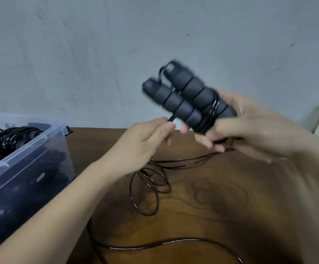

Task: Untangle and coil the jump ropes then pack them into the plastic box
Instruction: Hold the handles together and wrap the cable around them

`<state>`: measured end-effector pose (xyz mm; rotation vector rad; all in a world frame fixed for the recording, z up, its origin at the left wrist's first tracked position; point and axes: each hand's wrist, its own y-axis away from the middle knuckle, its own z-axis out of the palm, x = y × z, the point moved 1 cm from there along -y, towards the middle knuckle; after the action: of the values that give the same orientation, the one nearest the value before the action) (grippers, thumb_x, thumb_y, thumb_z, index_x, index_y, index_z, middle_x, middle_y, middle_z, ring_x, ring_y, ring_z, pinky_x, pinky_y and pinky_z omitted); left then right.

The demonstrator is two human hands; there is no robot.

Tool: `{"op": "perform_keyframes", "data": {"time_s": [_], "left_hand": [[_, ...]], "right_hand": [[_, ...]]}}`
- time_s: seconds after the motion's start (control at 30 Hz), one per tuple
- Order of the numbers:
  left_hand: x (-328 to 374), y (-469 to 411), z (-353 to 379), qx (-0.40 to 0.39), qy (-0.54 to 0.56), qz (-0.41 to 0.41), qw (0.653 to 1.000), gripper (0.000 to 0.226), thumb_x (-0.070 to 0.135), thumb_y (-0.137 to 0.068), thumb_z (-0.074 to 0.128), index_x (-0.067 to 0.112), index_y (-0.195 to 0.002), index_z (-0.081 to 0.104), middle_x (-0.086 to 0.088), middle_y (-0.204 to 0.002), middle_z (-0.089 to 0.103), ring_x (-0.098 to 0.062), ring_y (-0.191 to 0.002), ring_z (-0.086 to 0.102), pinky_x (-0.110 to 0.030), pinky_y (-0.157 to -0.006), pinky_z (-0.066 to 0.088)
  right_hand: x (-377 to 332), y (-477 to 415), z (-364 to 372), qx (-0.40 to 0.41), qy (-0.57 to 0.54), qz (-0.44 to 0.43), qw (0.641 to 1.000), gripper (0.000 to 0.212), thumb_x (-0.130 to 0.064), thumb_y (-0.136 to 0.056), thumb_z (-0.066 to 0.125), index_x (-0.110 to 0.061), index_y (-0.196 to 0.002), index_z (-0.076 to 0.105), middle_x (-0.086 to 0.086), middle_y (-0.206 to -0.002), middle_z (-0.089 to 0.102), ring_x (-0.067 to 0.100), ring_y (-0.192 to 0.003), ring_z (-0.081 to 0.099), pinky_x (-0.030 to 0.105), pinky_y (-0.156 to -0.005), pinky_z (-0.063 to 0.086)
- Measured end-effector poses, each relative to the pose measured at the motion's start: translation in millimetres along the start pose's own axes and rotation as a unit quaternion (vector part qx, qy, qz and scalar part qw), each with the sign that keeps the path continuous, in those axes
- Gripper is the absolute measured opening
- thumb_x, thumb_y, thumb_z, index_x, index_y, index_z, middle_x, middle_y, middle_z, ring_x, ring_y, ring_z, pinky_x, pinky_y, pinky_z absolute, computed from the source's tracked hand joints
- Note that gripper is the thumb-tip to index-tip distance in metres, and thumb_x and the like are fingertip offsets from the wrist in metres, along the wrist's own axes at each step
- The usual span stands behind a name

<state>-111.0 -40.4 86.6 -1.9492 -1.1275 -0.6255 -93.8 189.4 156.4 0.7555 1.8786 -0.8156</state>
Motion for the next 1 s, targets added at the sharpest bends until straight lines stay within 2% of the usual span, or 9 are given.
{"op": "perform_keyframes", "data": {"time_s": [0.1, 0.23, 0.33, 0.43, 0.57, 0.73, 0.83, 0.9, 1.0], "left_hand": [[2.8, -3.5, 13.2, -0.041, -0.02, 0.018, 0.999, 0.04, 0.047, -0.111, 0.042, 0.023, -0.085, 0.061, 0.015, -0.056, 0.042, -0.005, -0.052, 0.04, -0.026, -0.058, 0.035], [9.1, 0.2, 13.4, -0.082, -0.059, 0.002, 0.995, 0.037, 0.048, -0.111, 0.043, 0.026, -0.086, 0.061, 0.008, -0.059, 0.046, -0.007, -0.054, 0.044, -0.029, -0.06, 0.04], [18.3, 2.1, 3.0, -0.084, -0.088, 0.002, 0.993, 0.035, 0.048, -0.109, 0.047, 0.028, -0.085, 0.064, 0.008, -0.055, 0.045, -0.006, -0.051, 0.042, -0.02, -0.054, 0.035], [23.5, 1.8, -11.2, -0.075, -0.133, 0.021, 0.988, 0.033, 0.046, -0.107, 0.053, 0.029, -0.083, 0.068, 0.006, -0.051, 0.046, -0.009, -0.048, 0.042, -0.021, -0.052, 0.034], [16.7, -0.9, -24.7, -0.041, -0.14, 0.042, 0.988, 0.024, 0.042, -0.1, 0.067, 0.028, -0.081, 0.071, 0.009, -0.054, 0.054, -0.009, -0.05, 0.044, -0.021, -0.051, 0.032], [2.9, -5.4, -34.1, -0.039, -0.064, 0.056, 0.996, 0.043, 0.053, -0.08, 0.082, 0.014, -0.079, 0.064, -0.008, -0.068, 0.056, -0.032, -0.069, 0.046, -0.032, -0.061, 0.033], [0.7, -4.8, -30.9, -0.052, -0.023, 0.09, 0.994, 0.044, 0.052, -0.092, 0.074, 0.012, -0.08, 0.063, -0.015, -0.071, 0.056, -0.035, -0.068, 0.048, -0.036, -0.061, 0.035], [-6.7, -6.2, -26.3, -0.065, -0.006, 0.071, 0.995, 0.032, 0.036, -0.103, 0.066, 0.016, -0.078, 0.064, -0.016, -0.072, 0.058, -0.03, -0.065, 0.049, -0.034, -0.06, 0.037], [-25.3, -8.5, -17.5, -0.059, -0.044, 0.035, 0.997, 0.026, 0.009, -0.1, 0.063, 0.027, -0.082, 0.065, 0.001, -0.077, 0.064, -0.016, -0.072, 0.06, -0.034, -0.069, 0.052]], "right_hand": [[6.2, -2.7, -11.0, 0.111, 0.009, 0.006, 0.994, 0.048, 0.013, -0.079, 0.063, 0.002, -0.125, 0.056, 0.02, -0.113, 0.074, 0.029, -0.072, 0.054, 0.036, -0.06, 0.043], [23.6, -13.3, -19.5, 0.211, 0.2, 0.037, 0.956, 0.044, -0.003, -0.084, 0.063, -0.025, -0.12, 0.049, 0.003, -0.102, 0.078, 0.021, -0.066, 0.061, 0.042, -0.071, 0.049], [30.9, -17.4, -20.4, 0.242, 0.306, 0.05, 0.919, 0.054, -0.007, -0.089, 0.061, -0.033, -0.129, 0.036, 0.01, -0.094, 0.071, 0.029, -0.072, 0.064, 0.041, -0.067, 0.049], [36.2, -17.6, -14.8, 0.153, 0.388, 0.097, 0.904, 0.05, -0.01, -0.088, 0.062, -0.041, -0.121, 0.041, 0.017, -0.087, 0.069, 0.032, -0.073, 0.062, 0.042, -0.066, 0.051], [34.1, -14.1, 0.8, 0.002, 0.41, 0.156, 0.899, 0.051, -0.015, -0.085, 0.068, -0.049, -0.118, 0.05, 0.0, -0.086, 0.068, 0.021, -0.076, 0.064, 0.039, -0.069, 0.052], [15.5, -1.7, 7.9, -0.211, 0.24, 0.176, 0.931, 0.053, 0.006, -0.086, 0.065, -0.036, -0.119, 0.063, 0.001, -0.09, 0.074, 0.011, -0.067, 0.058, 0.028, -0.06, 0.043], [7.8, 3.2, 0.1, -0.229, 0.142, 0.137, 0.953, 0.059, 0.022, -0.085, 0.061, -0.022, -0.123, 0.064, 0.01, -0.105, 0.078, 0.022, -0.076, 0.059, 0.03, -0.059, 0.044], [5.7, 4.6, -2.3, -0.222, 0.084, 0.101, 0.966, 0.059, 0.03, -0.083, 0.06, -0.015, -0.122, 0.063, 0.017, -0.107, 0.078, 0.027, -0.074, 0.055, 0.032, -0.057, 0.042], [2.2, 5.7, -0.9, -0.193, 0.009, 0.036, 0.98, 0.052, 0.028, -0.082, 0.059, 0.004, -0.128, 0.051, 0.028, -0.111, 0.075, 0.028, -0.068, 0.054, 0.034, -0.054, 0.039]]}}
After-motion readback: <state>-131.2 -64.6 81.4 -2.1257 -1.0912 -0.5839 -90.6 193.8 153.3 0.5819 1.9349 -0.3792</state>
